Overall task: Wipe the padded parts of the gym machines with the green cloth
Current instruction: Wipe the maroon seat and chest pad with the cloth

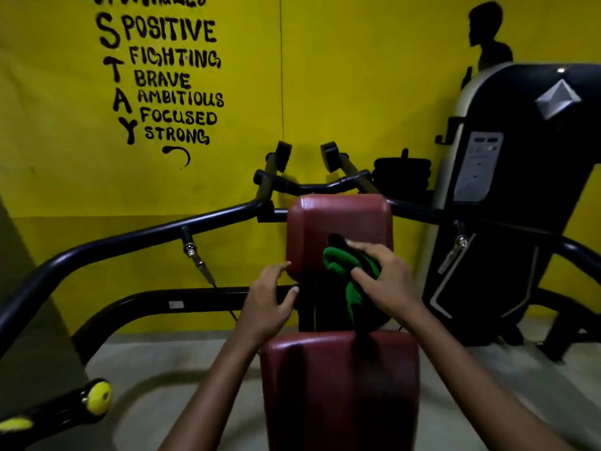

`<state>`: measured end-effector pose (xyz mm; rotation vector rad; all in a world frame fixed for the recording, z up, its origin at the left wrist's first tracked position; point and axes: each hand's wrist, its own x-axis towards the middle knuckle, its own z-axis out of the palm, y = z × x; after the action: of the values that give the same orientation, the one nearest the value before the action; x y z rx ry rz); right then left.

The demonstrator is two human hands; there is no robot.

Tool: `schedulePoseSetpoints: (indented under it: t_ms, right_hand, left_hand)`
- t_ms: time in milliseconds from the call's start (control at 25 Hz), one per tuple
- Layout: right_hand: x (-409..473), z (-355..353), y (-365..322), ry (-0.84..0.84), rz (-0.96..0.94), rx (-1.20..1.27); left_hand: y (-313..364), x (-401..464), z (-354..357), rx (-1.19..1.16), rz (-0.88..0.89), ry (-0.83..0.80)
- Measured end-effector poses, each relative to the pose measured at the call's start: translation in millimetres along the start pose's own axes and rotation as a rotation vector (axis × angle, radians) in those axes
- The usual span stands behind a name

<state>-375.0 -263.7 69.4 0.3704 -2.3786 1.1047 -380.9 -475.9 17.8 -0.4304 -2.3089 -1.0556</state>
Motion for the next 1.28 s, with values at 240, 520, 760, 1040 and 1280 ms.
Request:
schedulePoseSetpoints:
  t_ms: [240, 520, 760, 1040, 1280]
  right_hand:
    - [77.3, -29.0, -6.7, 0.161, -0.149, -0.148]
    - [172.3, 26.2, -35.5, -0.039, -0.259, -0.792]
    - [191.2, -7.3, -3.1, -0.196, -0.311, -0.935]
    - [195.6, 27.6, -29.9, -0.222, -0.455, -0.832]
    - [194.9, -25.0, 6.3, -0.211, -0.307, -0.855]
  left_hand:
    - [5.9, 47.3, 15.2, 0.081, 0.058, 0.076]
    - [-8.5, 98.7, 32.8, 0.204, 0.210, 0.096]
    - [-21.8, 98.4, 45.3, 0.250, 0.250, 0.175]
    - [-20.1, 103.0, 36.9, 0.287, 0.267, 0.131]
    - [-20.5, 104.2, 33.8, 0.416, 0.304, 0.107]
